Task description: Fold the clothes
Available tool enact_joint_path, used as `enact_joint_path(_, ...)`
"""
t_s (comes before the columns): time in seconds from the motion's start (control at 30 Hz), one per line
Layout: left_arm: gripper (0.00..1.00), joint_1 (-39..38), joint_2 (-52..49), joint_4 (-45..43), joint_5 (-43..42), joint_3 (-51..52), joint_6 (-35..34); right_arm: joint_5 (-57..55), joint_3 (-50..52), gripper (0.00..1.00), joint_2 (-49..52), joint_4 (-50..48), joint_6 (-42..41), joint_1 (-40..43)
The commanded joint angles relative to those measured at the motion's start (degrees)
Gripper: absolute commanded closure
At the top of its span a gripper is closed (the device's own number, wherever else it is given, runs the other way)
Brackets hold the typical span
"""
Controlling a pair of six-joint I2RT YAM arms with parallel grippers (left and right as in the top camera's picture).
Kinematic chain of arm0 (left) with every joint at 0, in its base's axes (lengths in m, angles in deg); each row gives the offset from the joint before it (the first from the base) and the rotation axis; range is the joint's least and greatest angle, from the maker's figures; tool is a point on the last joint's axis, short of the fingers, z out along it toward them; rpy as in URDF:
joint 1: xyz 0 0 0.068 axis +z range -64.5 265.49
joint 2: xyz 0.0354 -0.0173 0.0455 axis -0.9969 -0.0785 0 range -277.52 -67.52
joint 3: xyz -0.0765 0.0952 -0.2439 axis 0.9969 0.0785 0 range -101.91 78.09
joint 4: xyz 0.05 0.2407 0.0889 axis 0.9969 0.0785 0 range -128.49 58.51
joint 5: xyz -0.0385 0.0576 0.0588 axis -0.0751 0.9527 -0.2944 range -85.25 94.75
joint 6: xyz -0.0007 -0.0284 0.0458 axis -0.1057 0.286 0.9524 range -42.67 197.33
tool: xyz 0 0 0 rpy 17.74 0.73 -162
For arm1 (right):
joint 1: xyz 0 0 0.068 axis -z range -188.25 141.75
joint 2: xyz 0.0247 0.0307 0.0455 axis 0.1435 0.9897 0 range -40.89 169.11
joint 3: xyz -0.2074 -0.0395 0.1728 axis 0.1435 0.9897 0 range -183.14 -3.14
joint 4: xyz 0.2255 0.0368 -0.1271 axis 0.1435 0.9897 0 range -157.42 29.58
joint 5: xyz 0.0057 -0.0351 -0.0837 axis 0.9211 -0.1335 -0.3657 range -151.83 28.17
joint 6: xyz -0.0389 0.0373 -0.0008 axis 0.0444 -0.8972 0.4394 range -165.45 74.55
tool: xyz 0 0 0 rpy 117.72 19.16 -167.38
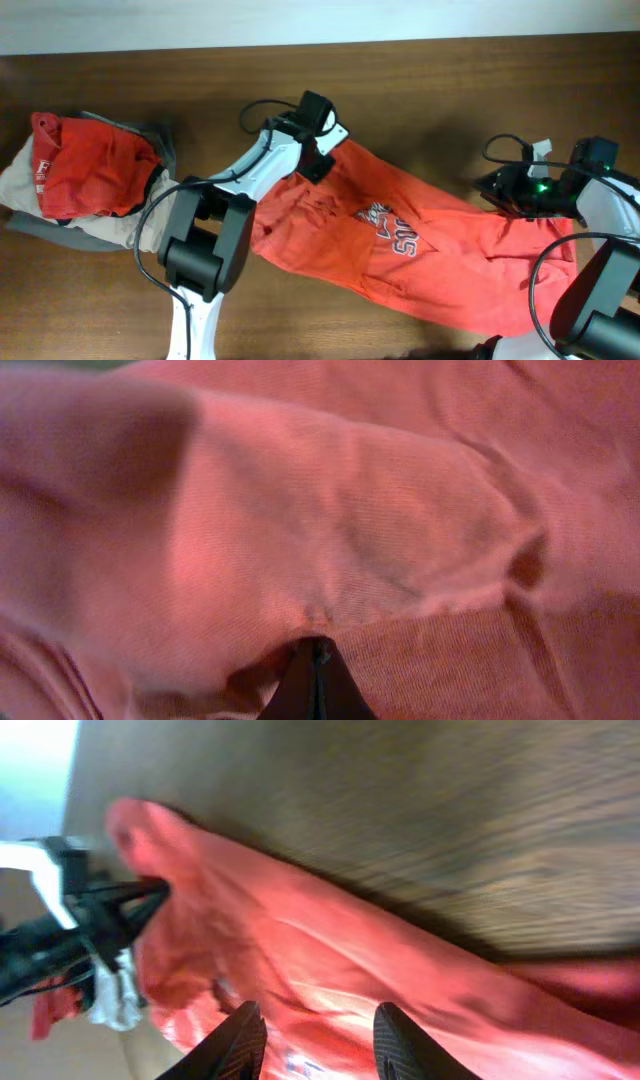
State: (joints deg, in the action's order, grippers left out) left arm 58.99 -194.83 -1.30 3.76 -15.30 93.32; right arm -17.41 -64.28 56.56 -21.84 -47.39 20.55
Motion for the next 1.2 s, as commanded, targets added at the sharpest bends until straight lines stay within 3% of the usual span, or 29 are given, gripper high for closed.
enact_joint_path(0.0,1.0,5.05,-4.59,-0.15,6.8,0.66,-8.94,-8.81,0.07,0.6,-0.46,-0.07,-3.76,0.11)
enact_joint_path(0.27,1.0,9.79,-4.92,1.4,6.8,0.66,-15.5,-22.53,0.11,0.61,-0.46,-0.13,-13.75,-0.81)
enact_joint_path(0.5,1.0,9.14,-4.92,1.97,6.23,0.66,-15.74,-25.7,0.13,0.58,-0.44,-4.83,-12.35,-8.87)
enact_joint_path(0.57,1.0,8.76,-4.92,2.32,6.23,0.66,-15.76,-36.09,0.13,0.57,-0.44,-4.2,-16.48,-12.41)
enact_joint_path(0.6,1.0,8.66,-4.92,2.49,6.45,0.66,-15.78,-48.68,0.13,0.55,-0.33,-2.43,-22.34,-15.87)
enact_joint_path(0.7,1.0,8.72,-4.92,2.54,6.47,0.66,-15.82,-58.14,0.13,0.54,-0.31,-0.52,-27.76,-18.47)
enact_joint_path(1.07,1.0,10.86,-4.92,5.27,9.01,0.66,-22.12,-61.42,0.13,0.56,-0.28,-0.87,-30.08,-11.13)
enact_joint_path(1.17,1.0,11.85,-4.92,5.66,8.98,0.66,-22.45,-52.96,-0.17,0.56,-0.35,-2.16,-25.11,-8.24)
